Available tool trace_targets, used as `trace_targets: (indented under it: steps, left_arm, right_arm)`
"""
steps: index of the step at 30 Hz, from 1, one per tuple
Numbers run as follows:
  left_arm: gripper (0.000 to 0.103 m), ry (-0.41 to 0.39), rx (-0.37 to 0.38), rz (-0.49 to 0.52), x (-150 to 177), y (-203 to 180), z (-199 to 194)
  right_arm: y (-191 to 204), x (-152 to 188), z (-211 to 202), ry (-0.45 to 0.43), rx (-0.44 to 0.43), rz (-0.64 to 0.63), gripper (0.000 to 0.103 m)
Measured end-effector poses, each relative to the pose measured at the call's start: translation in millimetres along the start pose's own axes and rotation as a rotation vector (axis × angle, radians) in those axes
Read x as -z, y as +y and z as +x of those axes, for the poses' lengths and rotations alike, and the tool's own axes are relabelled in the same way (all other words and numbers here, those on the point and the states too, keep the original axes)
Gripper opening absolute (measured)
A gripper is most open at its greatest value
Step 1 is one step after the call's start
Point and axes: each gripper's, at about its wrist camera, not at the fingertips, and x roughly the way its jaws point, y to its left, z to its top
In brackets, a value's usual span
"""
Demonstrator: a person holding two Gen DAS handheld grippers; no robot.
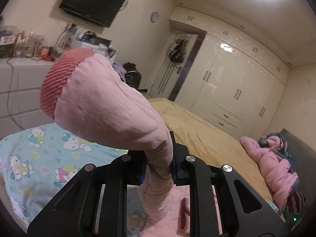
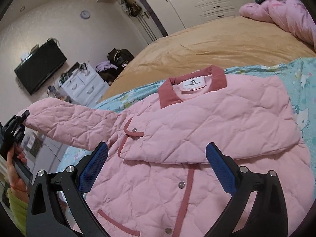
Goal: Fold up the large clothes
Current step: 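Lift the sleeve with the left tool and carry it across the jacket front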
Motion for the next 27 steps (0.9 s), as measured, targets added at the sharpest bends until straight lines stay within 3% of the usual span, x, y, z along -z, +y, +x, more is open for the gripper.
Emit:
trace_targets:
  steps: [9, 27]
  left_arm:
    - [0.012, 0.007, 0.072, 0.100, 18.4, -72.6, 2.1]
    - [0.012, 0.121, 0.231, 0.283, 97.9, -184.1, 28.4]
  right_arm:
    - [-34.9, -1.6, -29.6, -0.029, -0.005, 0.059, 0.099]
    - [-98.5, -0.7, -79.6, -0.101, 0.042, 0.157, 0.099]
